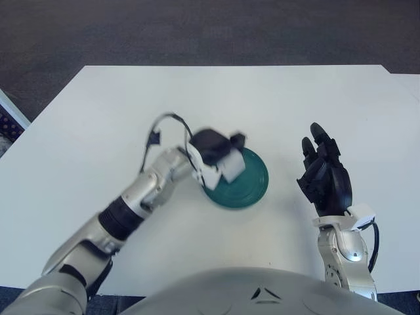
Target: Put the charger into the plate.
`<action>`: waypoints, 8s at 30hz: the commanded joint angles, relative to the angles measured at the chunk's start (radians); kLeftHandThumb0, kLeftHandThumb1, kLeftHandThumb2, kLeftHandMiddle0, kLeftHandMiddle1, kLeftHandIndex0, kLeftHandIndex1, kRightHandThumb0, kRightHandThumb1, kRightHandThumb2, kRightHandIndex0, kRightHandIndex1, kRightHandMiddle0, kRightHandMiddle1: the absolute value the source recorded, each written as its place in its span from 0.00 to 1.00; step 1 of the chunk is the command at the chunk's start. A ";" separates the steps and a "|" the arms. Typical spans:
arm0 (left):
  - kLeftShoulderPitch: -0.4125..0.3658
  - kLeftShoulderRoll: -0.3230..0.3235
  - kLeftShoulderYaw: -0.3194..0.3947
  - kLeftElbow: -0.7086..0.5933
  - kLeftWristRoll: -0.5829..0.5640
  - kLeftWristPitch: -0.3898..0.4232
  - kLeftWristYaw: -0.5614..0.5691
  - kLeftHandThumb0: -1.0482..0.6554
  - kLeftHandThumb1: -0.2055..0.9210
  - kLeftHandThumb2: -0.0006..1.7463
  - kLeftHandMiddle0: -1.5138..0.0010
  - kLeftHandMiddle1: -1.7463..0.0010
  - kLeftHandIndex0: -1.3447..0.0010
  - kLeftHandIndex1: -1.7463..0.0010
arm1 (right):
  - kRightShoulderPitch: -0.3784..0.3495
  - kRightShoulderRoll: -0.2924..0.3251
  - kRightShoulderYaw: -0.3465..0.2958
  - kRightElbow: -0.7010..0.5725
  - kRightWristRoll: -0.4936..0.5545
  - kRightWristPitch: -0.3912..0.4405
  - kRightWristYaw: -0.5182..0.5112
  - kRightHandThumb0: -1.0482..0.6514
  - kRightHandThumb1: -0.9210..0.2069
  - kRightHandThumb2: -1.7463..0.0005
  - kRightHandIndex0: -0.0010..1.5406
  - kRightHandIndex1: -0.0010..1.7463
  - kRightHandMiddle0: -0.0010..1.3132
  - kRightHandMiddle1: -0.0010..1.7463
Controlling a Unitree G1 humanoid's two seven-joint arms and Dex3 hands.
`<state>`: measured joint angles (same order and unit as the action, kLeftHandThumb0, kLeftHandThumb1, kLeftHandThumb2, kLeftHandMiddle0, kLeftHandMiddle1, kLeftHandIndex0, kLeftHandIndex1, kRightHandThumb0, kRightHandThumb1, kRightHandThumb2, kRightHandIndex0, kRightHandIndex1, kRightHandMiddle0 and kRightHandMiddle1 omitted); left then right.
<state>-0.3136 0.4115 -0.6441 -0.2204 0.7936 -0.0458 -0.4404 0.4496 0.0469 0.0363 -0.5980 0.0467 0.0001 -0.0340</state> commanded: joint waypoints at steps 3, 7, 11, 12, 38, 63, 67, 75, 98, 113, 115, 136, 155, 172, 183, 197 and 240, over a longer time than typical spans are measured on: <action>0.006 0.015 0.015 0.008 0.025 0.006 -0.056 0.34 0.49 0.73 0.28 0.00 0.56 0.00 | -0.010 0.007 0.008 -0.011 -0.013 0.003 -0.012 0.02 0.00 0.41 0.05 0.00 0.00 0.11; 0.019 -0.006 0.009 0.030 0.010 -0.012 -0.048 0.35 0.51 0.71 0.30 0.00 0.58 0.00 | -0.012 0.019 0.013 -0.007 -0.004 -0.004 -0.021 0.02 0.00 0.42 0.05 0.00 0.00 0.10; 0.028 -0.012 0.011 0.031 0.000 -0.019 -0.058 0.35 0.52 0.70 0.32 0.00 0.58 0.00 | -0.017 0.023 0.018 -0.003 -0.013 -0.007 -0.028 0.02 0.00 0.42 0.05 0.00 0.00 0.10; 0.031 -0.012 0.011 0.031 0.000 -0.021 -0.059 0.35 0.53 0.70 0.32 0.00 0.59 0.00 | -0.018 0.024 0.020 -0.003 -0.016 -0.007 -0.030 0.02 0.00 0.42 0.05 0.00 0.00 0.11; 0.043 0.018 0.018 0.058 0.063 -0.149 -0.042 0.35 0.56 0.67 0.26 0.00 0.61 0.00 | -0.026 0.017 0.024 0.006 -0.011 0.005 -0.024 0.01 0.00 0.41 0.06 0.00 0.00 0.13; 0.042 -0.040 0.057 0.061 0.061 -0.129 0.038 0.26 0.73 0.53 0.38 0.00 0.68 0.03 | -0.041 0.022 0.018 0.020 -0.002 0.003 -0.032 0.01 0.00 0.42 0.05 0.00 0.00 0.14; 0.037 -0.024 0.051 0.063 0.048 -0.130 -0.015 0.07 0.93 0.43 0.77 0.24 0.85 0.17 | -0.040 0.017 0.023 0.019 -0.031 0.002 -0.041 0.01 0.00 0.42 0.05 0.00 0.00 0.13; -0.006 0.028 0.057 0.032 0.019 -0.132 -0.182 0.00 1.00 0.46 0.97 0.94 0.99 0.81 | -0.039 0.018 0.035 -0.001 -0.035 0.025 -0.041 0.01 0.00 0.41 0.05 0.00 0.00 0.13; -0.031 0.053 0.085 0.011 -0.056 -0.152 -0.273 0.00 1.00 0.38 1.00 1.00 1.00 1.00 | -0.042 0.023 0.032 -0.013 -0.008 0.047 -0.025 0.00 0.00 0.41 0.04 0.00 0.00 0.12; -0.039 0.050 0.091 0.036 -0.054 -0.169 -0.252 0.00 1.00 0.37 1.00 1.00 1.00 1.00 | -0.044 0.046 0.036 -0.006 0.018 0.044 -0.027 0.01 0.00 0.41 0.04 0.00 0.00 0.13; -0.038 0.049 0.092 0.037 -0.054 -0.169 -0.249 0.00 1.00 0.36 1.00 1.00 1.00 1.00 | -0.045 0.046 0.037 -0.005 0.013 0.044 -0.031 0.01 0.00 0.41 0.04 0.00 0.00 0.12; 0.051 -0.163 0.527 -0.038 -0.548 0.201 -0.050 0.00 1.00 0.43 1.00 1.00 1.00 1.00 | -0.035 0.036 0.071 -0.012 -0.083 0.029 -0.062 0.03 0.00 0.39 0.04 0.00 0.00 0.11; 0.215 -0.524 0.735 -0.042 -1.106 0.167 0.145 0.00 1.00 0.46 1.00 1.00 1.00 1.00 | -0.058 0.049 0.087 0.017 -0.065 0.043 -0.058 0.03 0.00 0.39 0.04 0.00 0.00 0.12; 0.481 -0.546 0.695 0.119 -1.102 -0.003 0.155 0.00 1.00 0.51 1.00 1.00 1.00 1.00 | -0.146 -0.096 -0.005 0.329 0.041 -0.005 0.142 0.11 0.00 0.41 0.12 0.01 0.00 0.26; 0.446 -0.533 0.688 0.263 -0.957 -0.037 0.323 0.00 1.00 0.51 1.00 1.00 1.00 1.00 | -0.304 -0.092 -0.069 0.692 0.053 -0.103 0.139 0.10 0.00 0.42 0.07 0.00 0.00 0.17; 0.483 -0.517 0.667 0.329 -0.918 -0.138 0.338 0.00 1.00 0.54 1.00 1.00 1.00 1.00 | -0.346 -0.059 -0.096 0.765 0.093 -0.119 0.135 0.15 0.00 0.49 0.08 0.00 0.00 0.19; 0.530 -0.521 0.659 0.350 -0.935 -0.299 0.324 0.00 1.00 0.52 1.00 1.00 1.00 1.00 | -0.346 -0.020 -0.106 0.821 0.047 -0.185 0.065 0.17 0.00 0.48 0.05 0.00 0.00 0.15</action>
<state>0.2026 -0.1145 0.0087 0.0962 -0.1365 -0.3368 -0.1097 0.0618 0.0163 -0.0687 0.1755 0.1009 -0.2173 0.0458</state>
